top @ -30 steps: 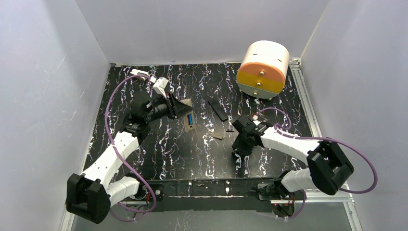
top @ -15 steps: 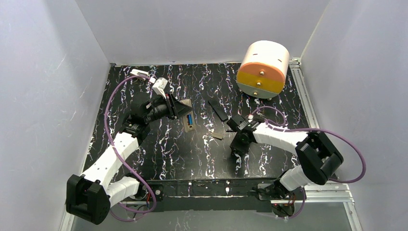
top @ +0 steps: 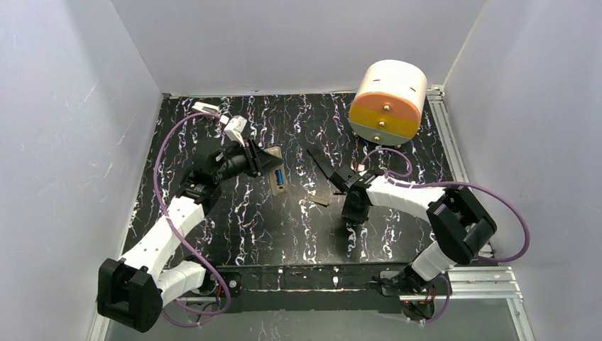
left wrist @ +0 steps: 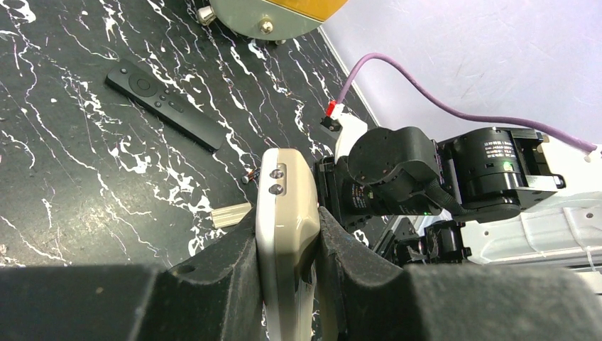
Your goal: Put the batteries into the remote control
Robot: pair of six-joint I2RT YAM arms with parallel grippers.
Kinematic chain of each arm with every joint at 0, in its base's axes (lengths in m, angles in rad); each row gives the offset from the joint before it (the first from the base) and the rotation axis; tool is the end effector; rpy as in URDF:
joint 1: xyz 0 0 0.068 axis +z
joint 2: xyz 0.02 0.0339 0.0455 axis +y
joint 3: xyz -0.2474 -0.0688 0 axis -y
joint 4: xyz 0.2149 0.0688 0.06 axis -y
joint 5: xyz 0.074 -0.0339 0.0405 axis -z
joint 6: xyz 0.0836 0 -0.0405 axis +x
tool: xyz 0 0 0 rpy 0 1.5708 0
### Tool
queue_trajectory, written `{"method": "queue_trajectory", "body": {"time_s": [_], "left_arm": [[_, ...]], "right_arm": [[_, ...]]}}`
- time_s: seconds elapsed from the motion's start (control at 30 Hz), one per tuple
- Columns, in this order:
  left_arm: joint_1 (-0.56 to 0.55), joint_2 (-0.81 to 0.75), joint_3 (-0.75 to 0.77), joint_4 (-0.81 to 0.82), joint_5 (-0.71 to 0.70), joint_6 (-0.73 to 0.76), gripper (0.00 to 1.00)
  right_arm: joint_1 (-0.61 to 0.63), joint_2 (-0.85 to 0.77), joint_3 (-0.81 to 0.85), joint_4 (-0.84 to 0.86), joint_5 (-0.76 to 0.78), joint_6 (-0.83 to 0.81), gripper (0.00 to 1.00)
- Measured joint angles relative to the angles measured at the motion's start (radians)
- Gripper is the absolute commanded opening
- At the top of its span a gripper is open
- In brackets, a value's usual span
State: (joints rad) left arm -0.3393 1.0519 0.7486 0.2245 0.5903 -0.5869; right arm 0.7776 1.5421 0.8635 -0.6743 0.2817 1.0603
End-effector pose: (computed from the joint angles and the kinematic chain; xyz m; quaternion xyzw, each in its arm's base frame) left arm 0.2328 -0.1315 0.3101 0.1091 0.7217 -0.4812 0.4855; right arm 0.1953 0.1597 0.1220 0.1538 0.9723 0.0009 0.1762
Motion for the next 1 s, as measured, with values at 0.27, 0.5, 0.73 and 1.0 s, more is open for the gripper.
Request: {"method": "queue_trajectory", "body": {"time_s": [0.27,0.5,0.73,1.0], "left_arm": [[0.000,0.000,-0.003,0.000,-0.004,0.000,0.00],[0.000,0.006,-0.003,0.000,-0.004,-0.002,0.00],[0.000,0.087,0.000,0.009,0.014,-0.055,0.00],[-0.039,0.264,0.003,0.127,0.041,-0.222,0.00]], "right_arm": [[0.003,0.016,0.016,-0.008,-0.003,-0.061,0.11],[0.004,0.012,0.016,0.016,0.010,-0.106,0.08],[0.005,-0.056,0.035,0.044,0.044,-0.175,0.08],[0.005,-0.166,0.158,0.073,0.014,-0.262,0.08]]}}
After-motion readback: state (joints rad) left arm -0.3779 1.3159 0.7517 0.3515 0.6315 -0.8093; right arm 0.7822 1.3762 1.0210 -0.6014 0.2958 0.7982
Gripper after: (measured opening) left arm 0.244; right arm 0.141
